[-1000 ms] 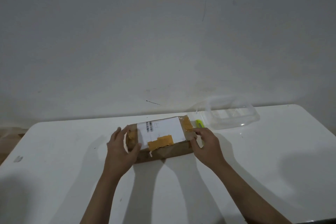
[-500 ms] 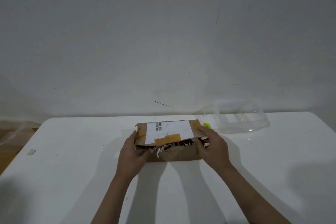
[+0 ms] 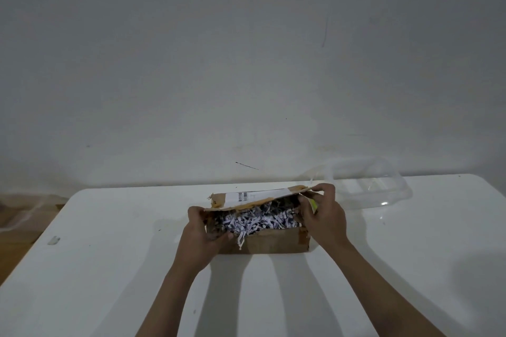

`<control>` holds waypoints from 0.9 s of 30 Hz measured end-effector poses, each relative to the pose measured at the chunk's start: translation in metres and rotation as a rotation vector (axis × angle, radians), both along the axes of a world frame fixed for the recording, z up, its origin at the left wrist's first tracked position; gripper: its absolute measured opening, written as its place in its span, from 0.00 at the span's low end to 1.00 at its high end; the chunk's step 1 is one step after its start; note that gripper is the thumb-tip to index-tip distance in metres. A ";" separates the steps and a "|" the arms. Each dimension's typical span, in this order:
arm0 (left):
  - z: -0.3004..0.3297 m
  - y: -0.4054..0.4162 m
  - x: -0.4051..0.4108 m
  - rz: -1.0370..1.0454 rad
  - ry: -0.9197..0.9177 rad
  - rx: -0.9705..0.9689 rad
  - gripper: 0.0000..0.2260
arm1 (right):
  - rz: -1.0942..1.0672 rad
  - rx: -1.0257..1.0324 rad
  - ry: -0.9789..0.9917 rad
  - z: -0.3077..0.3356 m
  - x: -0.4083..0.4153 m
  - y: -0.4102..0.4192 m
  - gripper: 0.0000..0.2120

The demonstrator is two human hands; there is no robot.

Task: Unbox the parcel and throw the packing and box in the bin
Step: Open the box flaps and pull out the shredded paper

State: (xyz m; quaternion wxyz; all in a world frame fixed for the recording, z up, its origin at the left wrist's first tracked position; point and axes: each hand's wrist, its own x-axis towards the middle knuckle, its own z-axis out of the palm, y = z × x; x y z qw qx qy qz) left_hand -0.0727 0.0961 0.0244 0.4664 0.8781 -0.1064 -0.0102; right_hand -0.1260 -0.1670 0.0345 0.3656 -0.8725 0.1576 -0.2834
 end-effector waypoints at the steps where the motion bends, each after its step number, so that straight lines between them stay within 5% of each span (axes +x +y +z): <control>1: -0.001 0.001 0.002 0.001 -0.006 0.007 0.27 | 0.017 -0.012 -0.001 -0.001 0.000 -0.001 0.12; 6: -0.001 0.000 0.005 -0.023 -0.023 -0.040 0.24 | 0.072 -0.057 -0.012 -0.007 0.001 -0.001 0.13; 13: 0.010 0.005 0.019 -0.167 0.057 0.165 0.50 | 0.217 -0.114 0.122 -0.008 0.008 -0.004 0.26; 23: 0.030 0.002 0.041 -0.272 0.254 0.337 0.50 | 0.309 -0.111 0.365 0.001 0.016 -0.010 0.28; 27: 0.035 -0.004 0.037 -0.254 0.102 0.465 0.37 | 0.221 -0.218 0.261 0.007 0.008 -0.003 0.24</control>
